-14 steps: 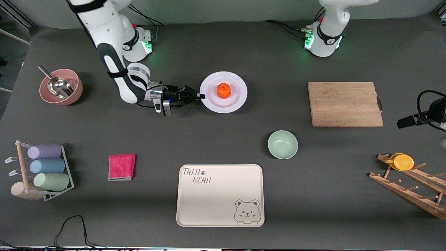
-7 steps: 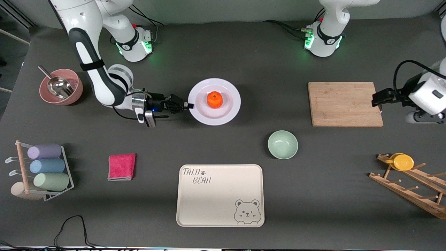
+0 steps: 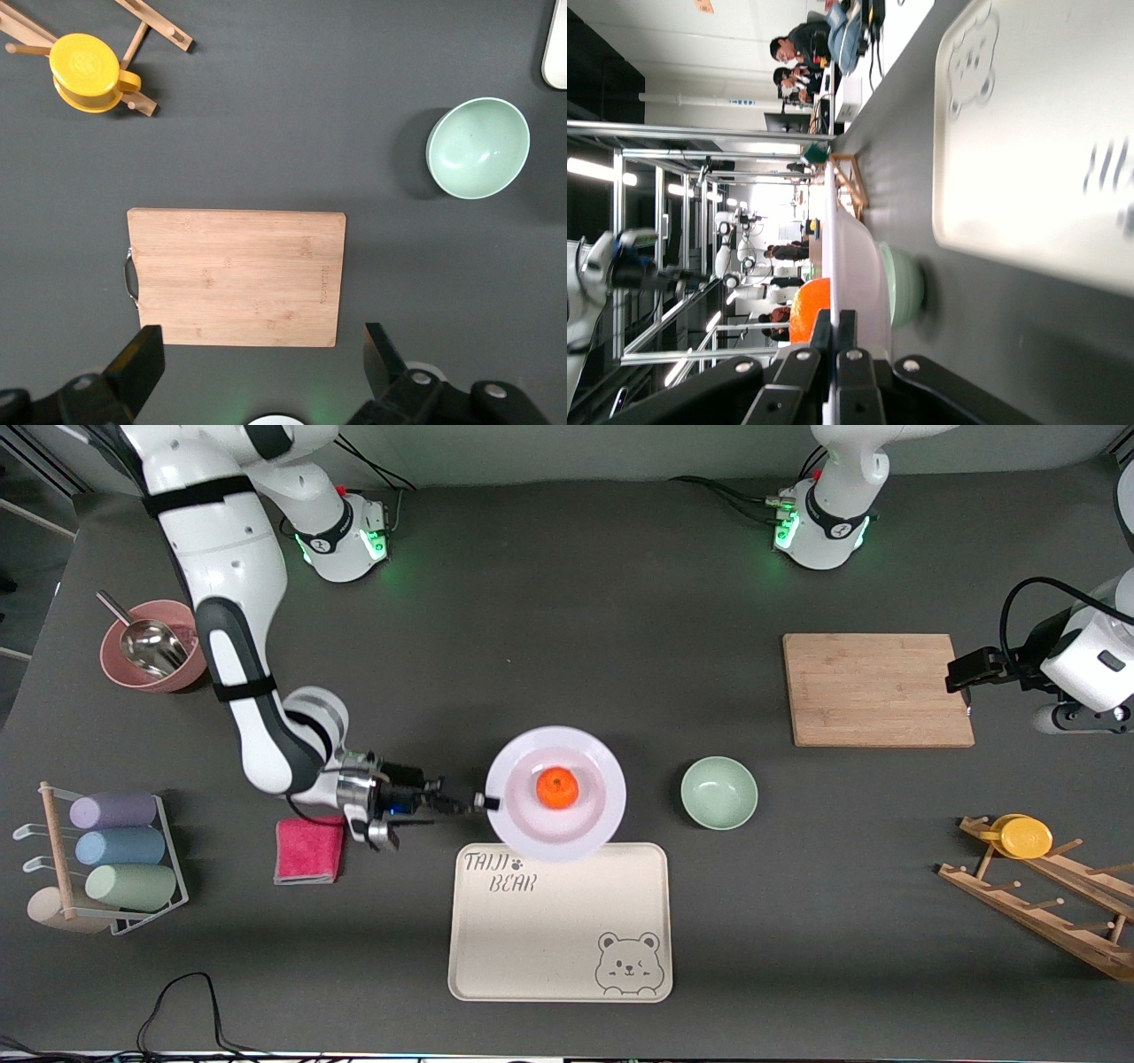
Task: Place orange and plate with both arms
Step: 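Slide the plate onto the cream bear tray with the right gripper, then settle the plate on the tray with the right gripper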
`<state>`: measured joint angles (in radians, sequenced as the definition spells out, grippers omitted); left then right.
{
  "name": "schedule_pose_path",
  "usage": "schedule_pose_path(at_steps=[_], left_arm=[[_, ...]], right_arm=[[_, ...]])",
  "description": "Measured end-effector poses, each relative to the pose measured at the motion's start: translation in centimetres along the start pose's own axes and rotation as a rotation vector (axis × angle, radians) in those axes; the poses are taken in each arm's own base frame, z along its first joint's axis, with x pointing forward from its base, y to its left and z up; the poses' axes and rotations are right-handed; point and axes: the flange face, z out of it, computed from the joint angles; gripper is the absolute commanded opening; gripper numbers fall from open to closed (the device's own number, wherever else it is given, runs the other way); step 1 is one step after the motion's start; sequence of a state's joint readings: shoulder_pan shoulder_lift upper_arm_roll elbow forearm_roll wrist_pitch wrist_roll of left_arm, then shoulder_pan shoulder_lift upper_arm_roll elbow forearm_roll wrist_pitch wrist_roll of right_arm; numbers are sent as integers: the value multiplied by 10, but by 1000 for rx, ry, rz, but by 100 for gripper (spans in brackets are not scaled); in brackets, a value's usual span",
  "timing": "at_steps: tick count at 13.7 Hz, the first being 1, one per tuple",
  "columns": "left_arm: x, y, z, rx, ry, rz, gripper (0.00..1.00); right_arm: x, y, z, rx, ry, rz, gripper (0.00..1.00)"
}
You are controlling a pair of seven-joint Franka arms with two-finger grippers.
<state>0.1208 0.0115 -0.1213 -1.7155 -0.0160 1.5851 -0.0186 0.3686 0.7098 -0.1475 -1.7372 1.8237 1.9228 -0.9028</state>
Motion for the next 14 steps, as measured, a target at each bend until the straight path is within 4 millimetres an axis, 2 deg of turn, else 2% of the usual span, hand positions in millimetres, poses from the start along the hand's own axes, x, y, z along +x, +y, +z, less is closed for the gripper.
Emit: schedule_pose_path(at_steps=[3, 6, 9, 14], left_arm=[[-5, -2, -10, 1, 15, 45, 100], [-8, 2, -20, 2, 24, 66, 100], [-14, 4, -18, 9, -24, 70, 100], [-25, 3, -37, 9, -80, 69, 100]], right_arm=[[58, 14, 18, -2, 13, 5, 0], [99, 20, 27, -11, 19, 22, 0], [109, 32, 28, -16, 22, 20, 0], [107, 79, 20, -87, 67, 38, 0]])
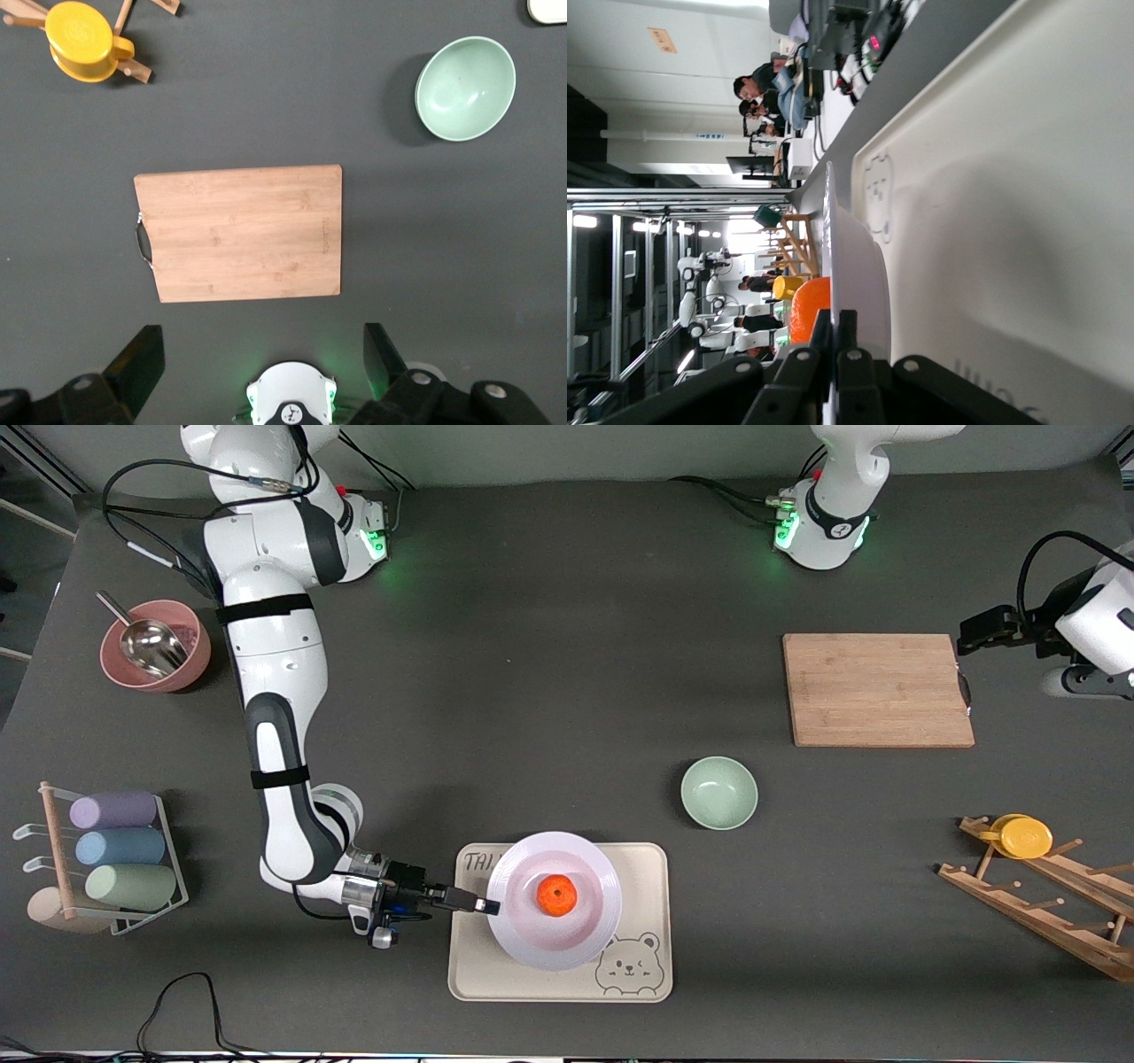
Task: Place orange and plate with both arms
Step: 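Settle the plate on the tray with the right gripper, then open the right gripper and pull it back from the plate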
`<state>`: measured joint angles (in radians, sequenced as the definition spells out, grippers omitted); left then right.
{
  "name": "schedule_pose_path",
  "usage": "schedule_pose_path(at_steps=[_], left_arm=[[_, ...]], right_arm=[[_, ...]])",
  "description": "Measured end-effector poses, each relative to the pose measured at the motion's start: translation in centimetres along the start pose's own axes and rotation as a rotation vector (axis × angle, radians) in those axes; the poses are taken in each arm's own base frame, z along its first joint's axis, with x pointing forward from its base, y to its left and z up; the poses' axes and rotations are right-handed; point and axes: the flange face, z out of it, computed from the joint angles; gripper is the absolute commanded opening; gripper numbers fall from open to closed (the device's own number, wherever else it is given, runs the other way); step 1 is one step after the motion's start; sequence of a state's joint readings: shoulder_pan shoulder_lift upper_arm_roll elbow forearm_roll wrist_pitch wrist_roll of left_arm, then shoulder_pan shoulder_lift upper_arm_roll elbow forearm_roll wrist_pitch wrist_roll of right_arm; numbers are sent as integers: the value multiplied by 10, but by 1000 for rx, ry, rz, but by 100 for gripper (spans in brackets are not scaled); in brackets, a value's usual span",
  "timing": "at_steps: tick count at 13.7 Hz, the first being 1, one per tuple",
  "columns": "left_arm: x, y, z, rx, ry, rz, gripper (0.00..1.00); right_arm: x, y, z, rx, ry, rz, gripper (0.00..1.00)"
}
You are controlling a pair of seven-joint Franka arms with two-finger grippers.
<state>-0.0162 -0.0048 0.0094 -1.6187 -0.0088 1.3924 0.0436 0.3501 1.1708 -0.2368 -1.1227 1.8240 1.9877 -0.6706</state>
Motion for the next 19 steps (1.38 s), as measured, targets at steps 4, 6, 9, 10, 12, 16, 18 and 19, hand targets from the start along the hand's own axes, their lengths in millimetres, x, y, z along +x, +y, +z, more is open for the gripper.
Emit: schedule_pose_path(at_steps=[4, 6, 9, 10, 12, 16, 18, 19], left_arm=[[-1, -9, 0, -4, -10, -18, 100], [1, -11, 2, -4, -15, -20, 100], [3, -12, 3, 2, -12, -21, 100], [3, -12, 2, 6, -7, -22, 100], [4, -11, 2, 14, 0, -21, 100], [6, -6, 0, 28, 17, -31, 100], [8, -5, -2, 44, 34, -48, 100], [9, -5, -1, 48, 40, -51, 100]], right_arm=[[-3, 17, 2, -22, 8, 5, 4], [-3, 21, 3, -24, 6, -5, 54], [-4, 27, 2, -27, 5, -5, 71], [-4, 27, 2, -27, 5, -7, 75], [-4, 26, 1, -26, 6, -9, 90], [-3, 19, 3, -16, 3, -17, 98], [-2, 14, 6, -15, -8, -29, 100], [-2, 11, 7, -21, -18, -39, 100]])
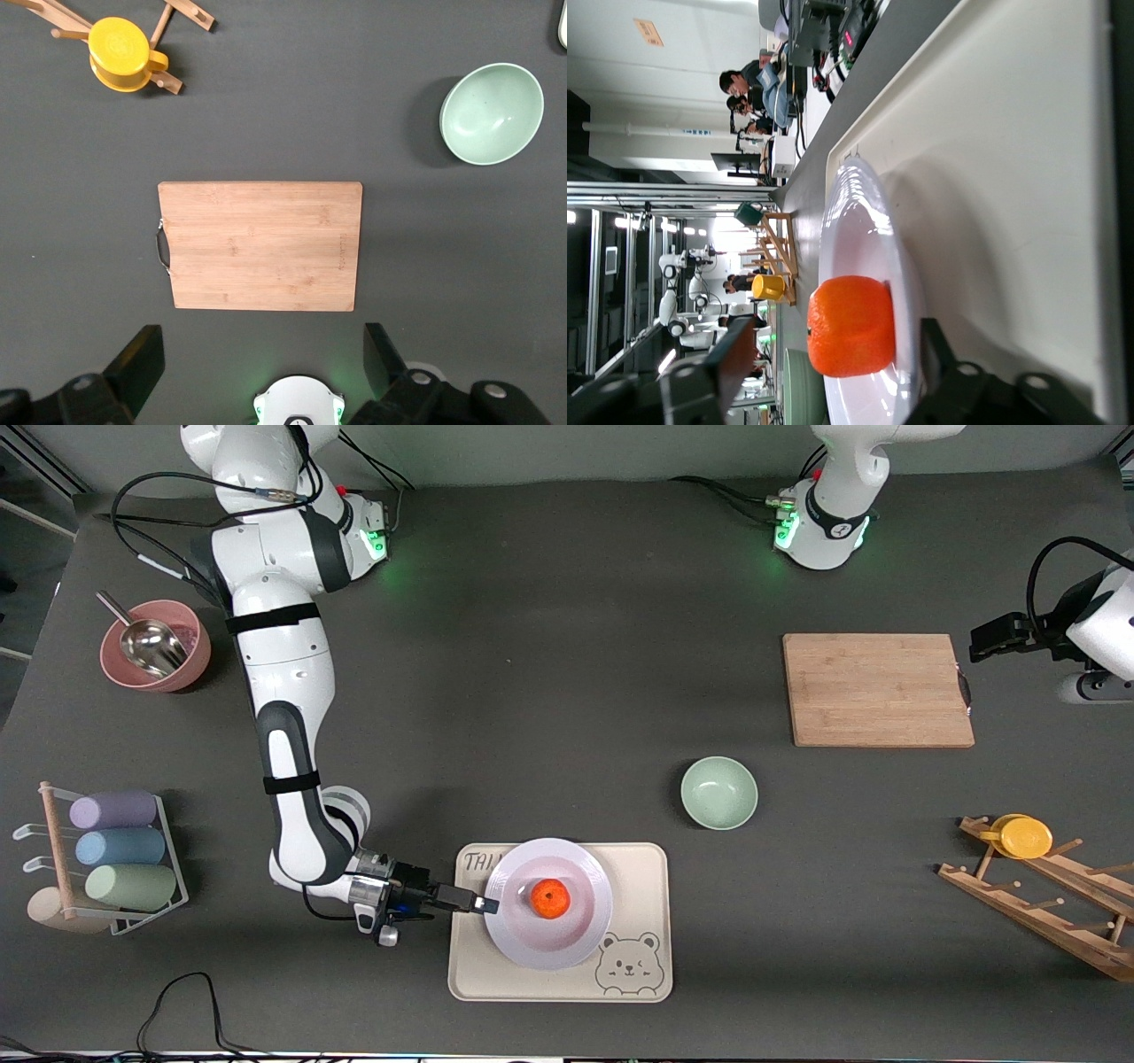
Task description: Place orange and plate with both arms
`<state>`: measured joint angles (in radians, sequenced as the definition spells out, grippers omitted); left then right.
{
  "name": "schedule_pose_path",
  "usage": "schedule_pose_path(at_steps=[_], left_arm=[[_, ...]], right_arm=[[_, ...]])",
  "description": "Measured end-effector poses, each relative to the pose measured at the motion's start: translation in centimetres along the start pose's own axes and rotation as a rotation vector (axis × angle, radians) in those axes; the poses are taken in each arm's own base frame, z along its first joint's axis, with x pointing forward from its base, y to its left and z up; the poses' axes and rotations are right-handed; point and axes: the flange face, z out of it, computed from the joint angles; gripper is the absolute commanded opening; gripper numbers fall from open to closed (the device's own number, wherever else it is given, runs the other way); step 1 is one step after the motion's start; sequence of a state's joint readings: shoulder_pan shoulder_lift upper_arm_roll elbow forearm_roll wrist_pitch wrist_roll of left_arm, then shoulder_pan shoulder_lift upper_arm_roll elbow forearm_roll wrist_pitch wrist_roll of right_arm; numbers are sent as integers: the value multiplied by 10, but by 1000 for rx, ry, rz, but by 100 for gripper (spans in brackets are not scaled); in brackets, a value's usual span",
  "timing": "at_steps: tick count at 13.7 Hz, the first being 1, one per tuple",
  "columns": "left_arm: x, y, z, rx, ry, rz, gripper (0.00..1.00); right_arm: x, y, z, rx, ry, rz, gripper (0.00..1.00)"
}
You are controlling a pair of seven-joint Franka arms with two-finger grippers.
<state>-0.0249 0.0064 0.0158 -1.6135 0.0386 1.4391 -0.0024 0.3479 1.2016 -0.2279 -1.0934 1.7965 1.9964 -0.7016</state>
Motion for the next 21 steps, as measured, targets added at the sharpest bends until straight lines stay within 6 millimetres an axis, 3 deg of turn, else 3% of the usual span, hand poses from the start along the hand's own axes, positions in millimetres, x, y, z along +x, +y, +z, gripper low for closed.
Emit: schedule_pose_path(at_steps=[2, 5, 9, 12, 14, 16, 18, 21], left_arm=[[2, 0, 5, 2, 30, -5, 100], [-2, 1, 14, 1, 43, -13, 100], [-3, 1, 13, 1, 42, -23, 100], [-3, 1, 13, 1, 42, -31, 100], [-3, 1, 13, 1, 43, -32, 100], [-3, 1, 9, 2, 52, -32, 100], [-3, 1, 4, 3, 63, -33, 100], [0, -1, 4, 4, 62, -39, 100]], right_arm=[[3, -3, -6, -51, -30, -18, 100], [17, -10, -38, -181, -77, 6, 100], [32, -41, -73, -212, -119, 43, 100], [36, -63, -95, -363, -186, 2, 100], [43, -103, -120, -543, -222, -48, 100], [42, -156, -156, -694, -234, -103, 100], [28, -204, -200, -799, -237, -124, 100], [-2, -252, -268, -930, -273, -148, 100]])
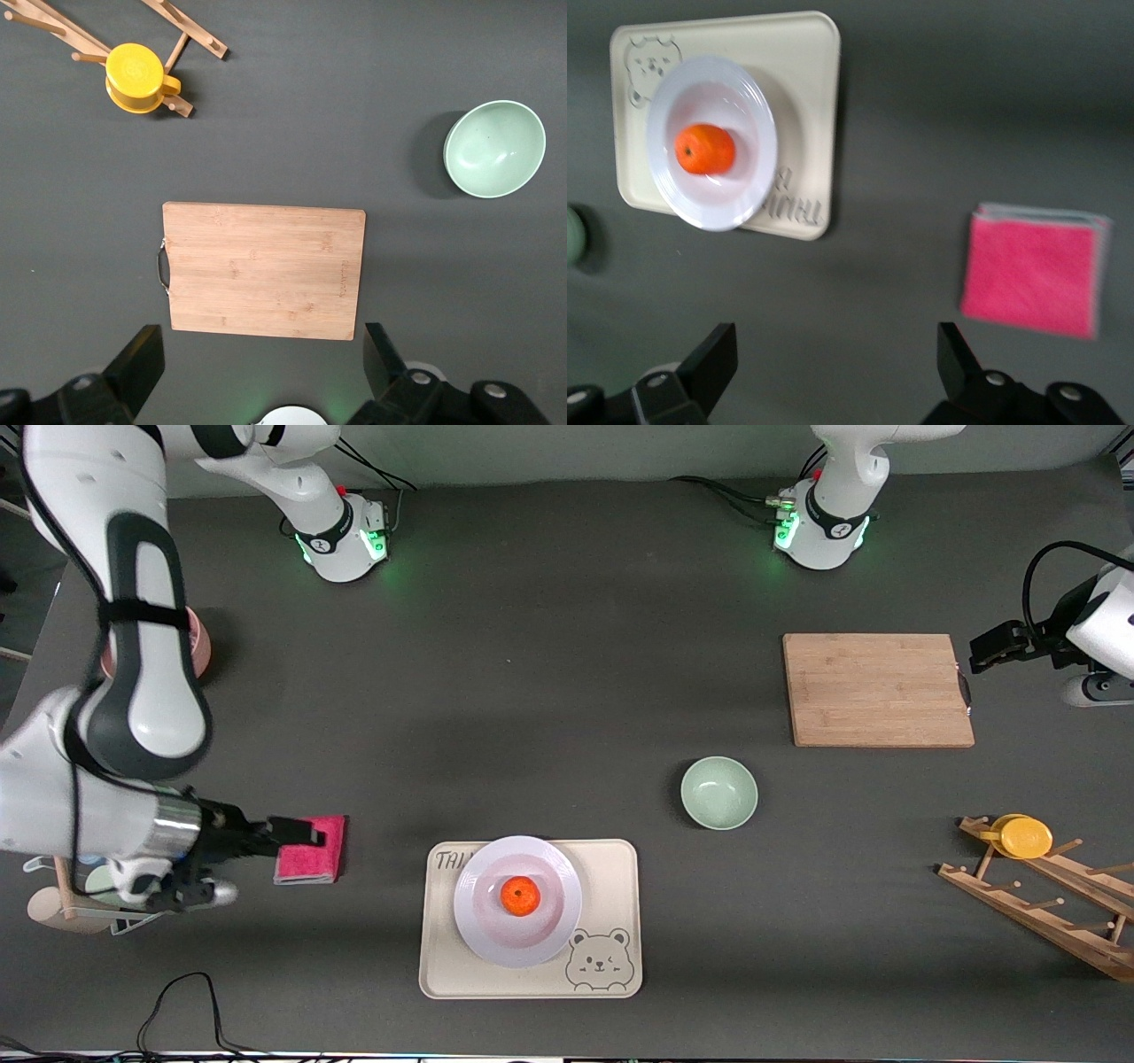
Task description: Place orange and plate with both arms
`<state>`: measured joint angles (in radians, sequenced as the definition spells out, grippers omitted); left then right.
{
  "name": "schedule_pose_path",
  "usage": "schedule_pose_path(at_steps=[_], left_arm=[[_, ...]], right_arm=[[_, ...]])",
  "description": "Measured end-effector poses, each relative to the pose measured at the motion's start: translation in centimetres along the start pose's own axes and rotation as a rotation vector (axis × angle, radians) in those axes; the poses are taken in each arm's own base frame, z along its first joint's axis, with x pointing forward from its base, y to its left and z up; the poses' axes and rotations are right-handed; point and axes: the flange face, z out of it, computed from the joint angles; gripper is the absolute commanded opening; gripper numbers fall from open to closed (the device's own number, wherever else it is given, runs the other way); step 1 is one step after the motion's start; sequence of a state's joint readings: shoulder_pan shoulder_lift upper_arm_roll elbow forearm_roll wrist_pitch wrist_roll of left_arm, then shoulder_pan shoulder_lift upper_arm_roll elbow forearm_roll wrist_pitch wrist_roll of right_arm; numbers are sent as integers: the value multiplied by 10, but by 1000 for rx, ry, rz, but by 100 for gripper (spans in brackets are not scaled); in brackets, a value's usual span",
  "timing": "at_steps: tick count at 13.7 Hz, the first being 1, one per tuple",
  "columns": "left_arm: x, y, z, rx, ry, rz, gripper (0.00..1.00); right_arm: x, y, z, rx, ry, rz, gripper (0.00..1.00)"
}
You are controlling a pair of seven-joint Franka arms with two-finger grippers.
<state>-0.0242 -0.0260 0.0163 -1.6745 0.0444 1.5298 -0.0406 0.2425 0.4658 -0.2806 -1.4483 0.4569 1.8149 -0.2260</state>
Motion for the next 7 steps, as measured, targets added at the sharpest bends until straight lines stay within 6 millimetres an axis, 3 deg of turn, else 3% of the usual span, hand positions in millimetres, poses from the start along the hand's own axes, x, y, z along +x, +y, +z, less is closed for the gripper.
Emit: schedule_pose_path(at_steps=[2, 3, 7], left_arm=[[0, -1, 1, 1, -3, -3, 100], [0, -2, 1, 3, -7, -3, 100], [0, -2, 1, 3, -10, -3, 100]], right_arm=[[-32, 9, -50, -91, -38, 3, 100], [-58, 8, -88, -140, -58, 30, 100], [-98, -7, -143, -246, -63, 39, 100]])
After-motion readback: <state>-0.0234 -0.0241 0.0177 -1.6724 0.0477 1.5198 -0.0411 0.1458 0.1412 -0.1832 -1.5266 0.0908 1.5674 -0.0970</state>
